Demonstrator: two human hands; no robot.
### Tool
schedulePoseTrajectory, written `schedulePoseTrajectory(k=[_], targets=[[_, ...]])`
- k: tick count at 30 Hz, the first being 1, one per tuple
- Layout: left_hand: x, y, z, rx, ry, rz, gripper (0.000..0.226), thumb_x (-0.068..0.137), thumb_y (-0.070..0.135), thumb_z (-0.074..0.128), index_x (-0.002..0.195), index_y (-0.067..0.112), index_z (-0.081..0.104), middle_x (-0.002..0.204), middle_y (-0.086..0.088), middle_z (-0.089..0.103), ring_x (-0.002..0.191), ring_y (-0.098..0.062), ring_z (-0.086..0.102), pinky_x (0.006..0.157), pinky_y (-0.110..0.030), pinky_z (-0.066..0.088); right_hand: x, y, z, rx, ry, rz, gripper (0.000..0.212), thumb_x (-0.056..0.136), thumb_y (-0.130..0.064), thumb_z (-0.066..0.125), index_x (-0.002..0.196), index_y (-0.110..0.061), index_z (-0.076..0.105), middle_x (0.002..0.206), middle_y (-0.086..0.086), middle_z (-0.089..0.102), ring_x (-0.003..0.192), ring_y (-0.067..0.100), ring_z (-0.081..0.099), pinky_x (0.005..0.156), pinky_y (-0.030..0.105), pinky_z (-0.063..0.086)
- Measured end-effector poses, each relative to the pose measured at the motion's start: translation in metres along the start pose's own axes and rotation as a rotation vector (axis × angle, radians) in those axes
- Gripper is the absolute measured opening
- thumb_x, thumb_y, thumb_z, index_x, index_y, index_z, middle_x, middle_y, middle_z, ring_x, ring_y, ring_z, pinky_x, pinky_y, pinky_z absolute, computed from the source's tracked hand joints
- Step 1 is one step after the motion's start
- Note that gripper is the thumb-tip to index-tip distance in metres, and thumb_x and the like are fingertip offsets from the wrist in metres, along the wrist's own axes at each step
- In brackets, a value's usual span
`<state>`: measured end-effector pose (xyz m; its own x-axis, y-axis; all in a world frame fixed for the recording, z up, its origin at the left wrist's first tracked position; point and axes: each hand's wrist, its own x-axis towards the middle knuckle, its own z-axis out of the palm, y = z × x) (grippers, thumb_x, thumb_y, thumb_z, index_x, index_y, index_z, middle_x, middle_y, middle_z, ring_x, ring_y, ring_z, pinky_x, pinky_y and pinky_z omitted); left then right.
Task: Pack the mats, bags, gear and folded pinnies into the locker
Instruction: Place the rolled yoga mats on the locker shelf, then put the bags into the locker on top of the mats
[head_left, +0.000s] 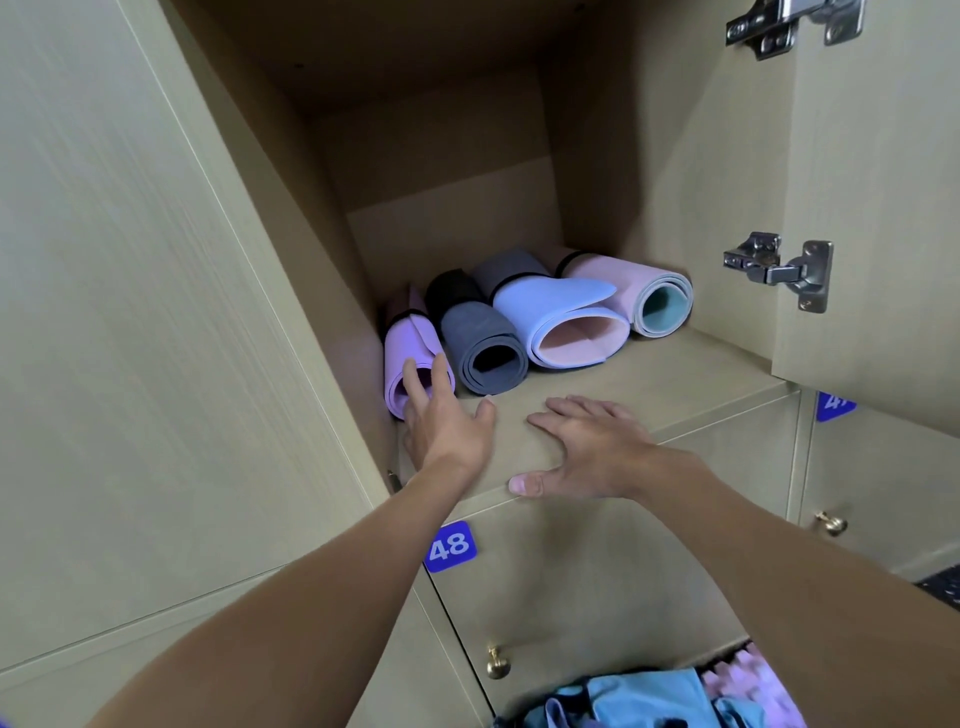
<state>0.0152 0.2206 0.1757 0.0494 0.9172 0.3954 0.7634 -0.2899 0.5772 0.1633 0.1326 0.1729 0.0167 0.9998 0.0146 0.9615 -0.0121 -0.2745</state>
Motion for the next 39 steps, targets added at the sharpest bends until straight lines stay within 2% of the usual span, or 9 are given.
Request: schedulePoseTrajectory(k=[9,12,17,20,23,28,32,35,39], targets=[[-0.006,-0.002,0.0,-0.019,-0.028,0.02,0.079,0.089,0.043,0.065,0.155,0.029,0.023,0.164,-0.001,-0.001,0.143,-0.029,0.028,0.11,-0.048,0.036,-0.004,-0.001,0.0,0.012,0.016,0.002,0.098,0.072,-0.084,0.051,0.153,-0.038,0.023,0.164,-0.009,0.01,0.151,0.012,0.003,0.121,0.036,0.003],[-0.024,0.0,-0.002,-0.142,-0.081,0.082,0.076,0.088,0.041,0.066,0.152,0.025,0.028,0.16,-0.005,0.015,0.142,-0.026,0.031,0.115,-0.046,0.031,-0.008,-0.003,0.002,-0.005,0.071,0.014,0.098,0.071,-0.086,0.051,0.152,-0.036,0.027,0.163,-0.008,0.015,0.151,0.012,0.009,0.122,0.037,0.007],[-0.068,0.011,0.003,-0.213,-0.29,0.34,0.052,0.079,0.052,0.062,0.125,0.027,0.057,0.127,0.005,0.06,0.12,-0.016,0.057,0.104,-0.044,0.044,-0.043,0.008,0.013,-0.067,0.178,0.005,0.082,0.082,-0.061,0.062,0.151,-0.032,0.027,0.161,-0.005,0.02,0.149,0.013,0.013,0.118,0.034,0.008],[-0.095,0.026,0.016,-0.262,-0.293,0.584,0.036,0.08,0.047,0.056,0.107,0.025,0.066,0.107,0.004,0.068,0.105,-0.022,0.064,0.096,-0.047,0.048,-0.087,0.03,0.025,-0.063,0.207,0.036,0.082,0.087,-0.039,0.065,0.155,-0.024,0.02,0.162,0.0,0.016,0.149,0.017,0.014,0.117,0.039,0.016],[-0.13,0.038,0.041,-0.26,-0.311,0.845,0.032,0.084,0.04,0.052,0.099,0.018,0.069,0.097,0.0,0.068,0.096,-0.029,0.063,0.089,-0.046,0.05,-0.14,0.052,0.047,0.014,0.144,0.184,0.07,0.091,-0.026,0.061,0.152,-0.018,0.027,0.155,0.007,0.029,0.14,0.027,0.034,0.11,0.042,0.034],[-0.201,0.032,0.091,-0.29,-0.771,0.837,0.036,0.083,0.044,0.054,0.099,0.016,0.069,0.097,0.001,0.068,0.095,-0.025,0.064,0.085,-0.039,0.05,-0.242,0.089,0.112,0.218,-0.002,0.51,0.051,0.089,-0.023,0.058,0.139,-0.019,0.046,0.126,0.01,0.054,0.118,0.033,0.053,0.099,0.043,0.044],[-0.252,0.004,0.127,-0.127,-1.104,0.753,0.033,0.085,0.046,0.069,0.107,0.021,0.068,0.104,0.001,0.067,0.101,-0.023,0.063,0.09,-0.037,0.049,-0.308,0.085,0.166,0.348,-0.05,0.703,0.056,0.09,-0.03,0.063,0.141,-0.017,0.046,0.129,0.009,0.059,0.12,0.028,0.055,0.101,0.036,0.043],[-0.282,-0.022,0.144,0.043,-1.265,0.76,0.057,0.079,0.061,0.069,0.123,0.026,0.061,0.128,0.004,0.062,0.119,-0.019,0.057,0.102,-0.039,0.045,-0.347,0.077,0.208,0.419,-0.102,0.82,0.063,0.089,-0.037,0.065,0.144,-0.019,0.04,0.129,0.009,0.056,0.122,0.029,0.053,0.099,0.032,0.041],[-0.307,-0.043,0.151,0.271,-1.392,0.793,0.104,0.051,0.09,0.054,0.141,0.039,0.042,0.147,0.011,0.043,0.139,-0.018,0.037,0.111,-0.053,0.033,-0.378,0.061,0.245,0.612,-0.039,0.976,0.082,0.085,-0.039,0.072,0.15,-0.018,0.026,0.138,0.009,0.05,0.127,0.026,0.049,0.102,0.03,0.039]])
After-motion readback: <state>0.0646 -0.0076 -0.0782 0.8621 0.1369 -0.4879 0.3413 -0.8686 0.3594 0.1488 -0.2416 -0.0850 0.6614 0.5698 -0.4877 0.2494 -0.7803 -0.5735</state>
